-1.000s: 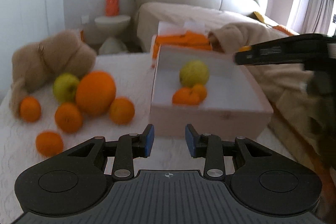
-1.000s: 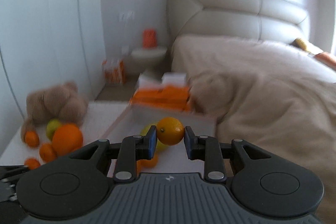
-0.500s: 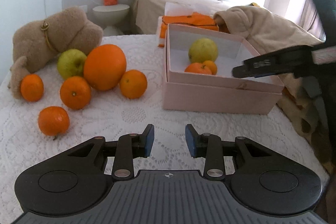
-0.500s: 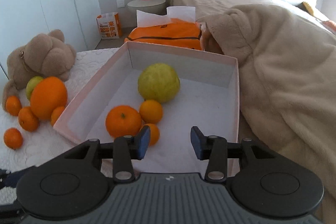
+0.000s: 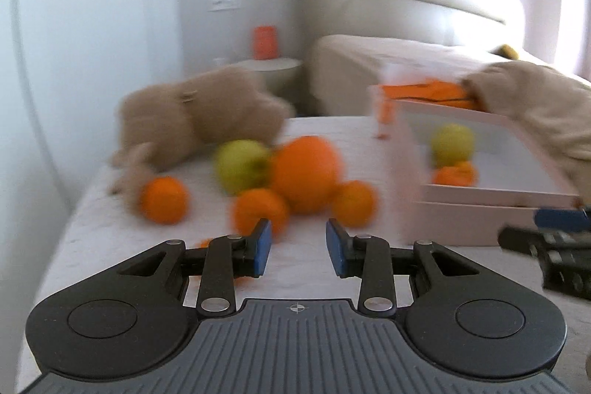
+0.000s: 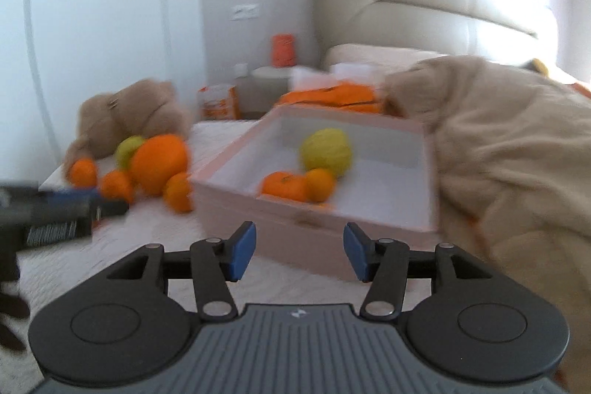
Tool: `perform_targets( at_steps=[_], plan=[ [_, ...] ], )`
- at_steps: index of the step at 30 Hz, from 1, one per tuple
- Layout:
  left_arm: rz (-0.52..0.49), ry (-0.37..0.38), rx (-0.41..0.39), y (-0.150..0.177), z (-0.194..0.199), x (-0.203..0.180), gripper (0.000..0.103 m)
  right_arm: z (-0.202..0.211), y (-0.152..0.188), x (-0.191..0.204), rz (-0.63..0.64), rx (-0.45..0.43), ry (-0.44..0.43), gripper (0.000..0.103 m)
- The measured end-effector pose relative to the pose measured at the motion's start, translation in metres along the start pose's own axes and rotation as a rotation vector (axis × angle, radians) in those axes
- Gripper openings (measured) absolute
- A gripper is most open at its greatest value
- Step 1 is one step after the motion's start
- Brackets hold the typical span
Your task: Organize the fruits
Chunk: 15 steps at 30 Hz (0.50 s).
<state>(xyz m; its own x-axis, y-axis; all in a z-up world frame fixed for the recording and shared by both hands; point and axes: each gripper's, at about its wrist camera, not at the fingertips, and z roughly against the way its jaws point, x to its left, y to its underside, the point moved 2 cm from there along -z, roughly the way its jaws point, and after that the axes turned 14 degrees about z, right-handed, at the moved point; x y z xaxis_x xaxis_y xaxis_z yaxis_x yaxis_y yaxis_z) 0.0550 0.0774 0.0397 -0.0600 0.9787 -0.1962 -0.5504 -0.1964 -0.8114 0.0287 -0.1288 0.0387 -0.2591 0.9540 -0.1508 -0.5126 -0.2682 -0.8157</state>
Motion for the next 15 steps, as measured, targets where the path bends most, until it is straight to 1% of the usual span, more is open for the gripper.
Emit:
perform_targets(
  at_steps=[3,5,6,8,10,12,15],
  plan=[
    [0.059,-0.044,-0.001,-0.004,0.0,0.027,0.038,-0.014,-0.007,0.026,0.028,0.008,-0.12,0.053],
    [0.114,-0.068,-0.006,-0.007,0.001,0.048,0.038,-0.02,-0.013,0.05,0.082,0.0,-0.201,0.053],
    [0.155,-0.081,-0.009,-0.007,0.002,0.061,0.038,-0.022,-0.016,0.061,0.111,-0.005,-0.227,0.053],
    [0.233,-0.104,-0.016,-0.007,0.004,0.084,0.037,-0.026,-0.022,0.084,0.175,-0.019,-0.274,0.053],
    [0.298,-0.117,-0.021,-0.007,0.005,0.104,0.037,-0.03,-0.027,0.103,0.211,-0.033,-0.315,0.053],
    [0.343,-0.115,-0.023,-0.007,0.007,0.118,0.037,-0.037,-0.035,0.117,0.215,-0.046,-0.36,0.053],
    [0.381,-0.112,-0.041,-0.008,0.01,0.128,0.037,-0.055,-0.047,0.13,0.179,-0.052,-0.395,0.053]
  ],
)
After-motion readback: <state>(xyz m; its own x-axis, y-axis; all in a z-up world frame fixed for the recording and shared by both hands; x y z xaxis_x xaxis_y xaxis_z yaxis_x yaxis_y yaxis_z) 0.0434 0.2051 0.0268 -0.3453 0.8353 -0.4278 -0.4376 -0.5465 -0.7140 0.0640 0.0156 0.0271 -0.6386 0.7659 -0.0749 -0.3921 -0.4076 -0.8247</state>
